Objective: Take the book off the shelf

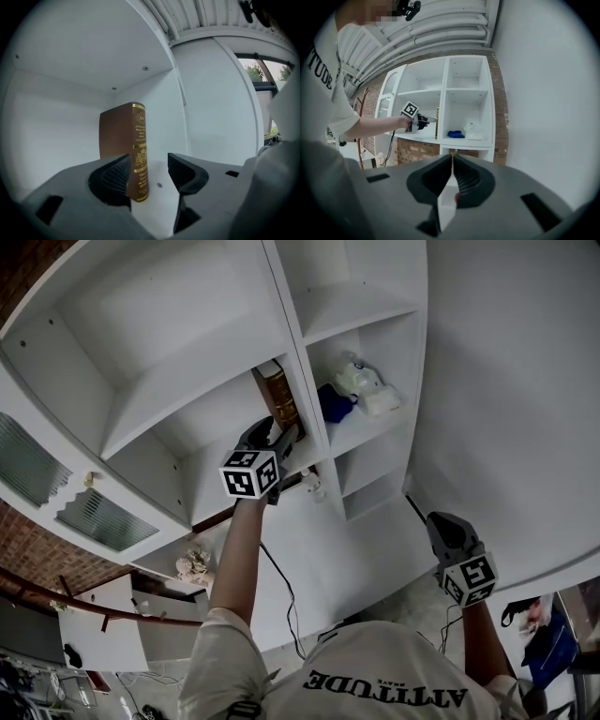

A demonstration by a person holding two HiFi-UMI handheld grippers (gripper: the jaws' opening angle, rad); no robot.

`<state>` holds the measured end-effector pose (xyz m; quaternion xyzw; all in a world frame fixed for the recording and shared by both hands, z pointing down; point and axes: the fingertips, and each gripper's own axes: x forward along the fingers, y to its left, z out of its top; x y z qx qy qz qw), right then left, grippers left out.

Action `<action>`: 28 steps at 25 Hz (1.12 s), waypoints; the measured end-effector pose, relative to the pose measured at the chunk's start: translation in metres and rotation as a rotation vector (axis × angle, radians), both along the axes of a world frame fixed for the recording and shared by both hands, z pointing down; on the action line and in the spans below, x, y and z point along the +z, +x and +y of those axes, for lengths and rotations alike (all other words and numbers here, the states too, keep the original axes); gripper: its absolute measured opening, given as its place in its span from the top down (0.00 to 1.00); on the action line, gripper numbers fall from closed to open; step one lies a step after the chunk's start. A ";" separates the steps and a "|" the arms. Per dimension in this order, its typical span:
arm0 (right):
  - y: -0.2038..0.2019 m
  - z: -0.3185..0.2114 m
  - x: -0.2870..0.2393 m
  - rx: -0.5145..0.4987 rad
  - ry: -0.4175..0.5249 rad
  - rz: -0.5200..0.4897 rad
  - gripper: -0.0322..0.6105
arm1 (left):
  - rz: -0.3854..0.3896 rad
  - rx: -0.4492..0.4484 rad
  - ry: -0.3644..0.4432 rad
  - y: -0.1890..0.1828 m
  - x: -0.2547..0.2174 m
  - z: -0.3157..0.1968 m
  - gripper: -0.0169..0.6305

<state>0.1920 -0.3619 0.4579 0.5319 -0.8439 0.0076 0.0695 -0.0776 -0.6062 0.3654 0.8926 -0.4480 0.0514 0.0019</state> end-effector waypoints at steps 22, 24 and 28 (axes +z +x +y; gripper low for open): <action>0.015 -0.001 0.016 0.075 -0.037 0.003 0.90 | -0.070 0.012 -0.043 -0.006 0.026 -0.058 0.55; 0.018 -0.001 0.017 0.082 -0.040 -0.008 0.90 | -0.071 0.013 -0.041 -0.005 0.026 -0.058 0.56; 0.021 0.001 0.020 0.091 -0.044 -0.030 0.90 | -0.065 0.022 -0.039 -0.004 0.026 -0.054 0.58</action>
